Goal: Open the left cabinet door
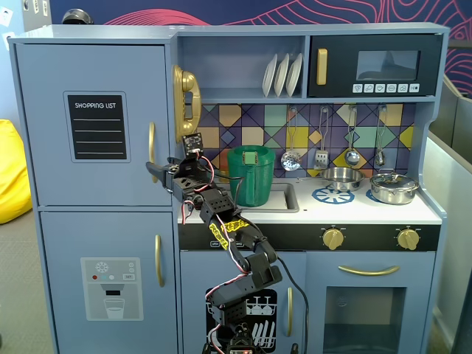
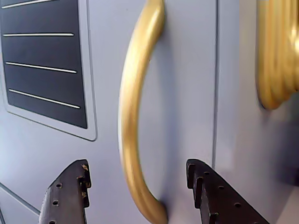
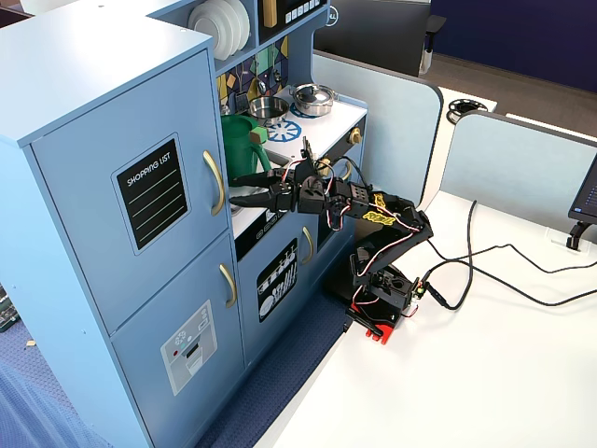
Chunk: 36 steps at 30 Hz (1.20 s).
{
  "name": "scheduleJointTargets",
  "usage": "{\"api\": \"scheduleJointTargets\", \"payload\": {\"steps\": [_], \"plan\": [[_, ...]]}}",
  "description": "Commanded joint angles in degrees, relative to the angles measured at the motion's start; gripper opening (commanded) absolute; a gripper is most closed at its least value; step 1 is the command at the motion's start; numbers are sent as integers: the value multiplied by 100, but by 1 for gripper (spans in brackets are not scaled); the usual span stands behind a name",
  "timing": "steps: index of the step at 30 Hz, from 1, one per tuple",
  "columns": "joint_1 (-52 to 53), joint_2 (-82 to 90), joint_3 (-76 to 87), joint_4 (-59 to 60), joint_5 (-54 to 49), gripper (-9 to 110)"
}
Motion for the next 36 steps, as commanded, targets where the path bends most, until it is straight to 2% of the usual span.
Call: {"api": "scheduleJointTargets", "payload": {"steps": [1, 14, 22, 26, 36], "plan": [[-185, -149, -475, -299, -176, 20], [-554, -1055, -896, -1125, -554, 18], [-1749, -853, -352, -1670, -1828, 15], [-2136, -668, -62, -1705, -2127, 14], [-1661, 158, 598, -2039, -2224, 13]]}}
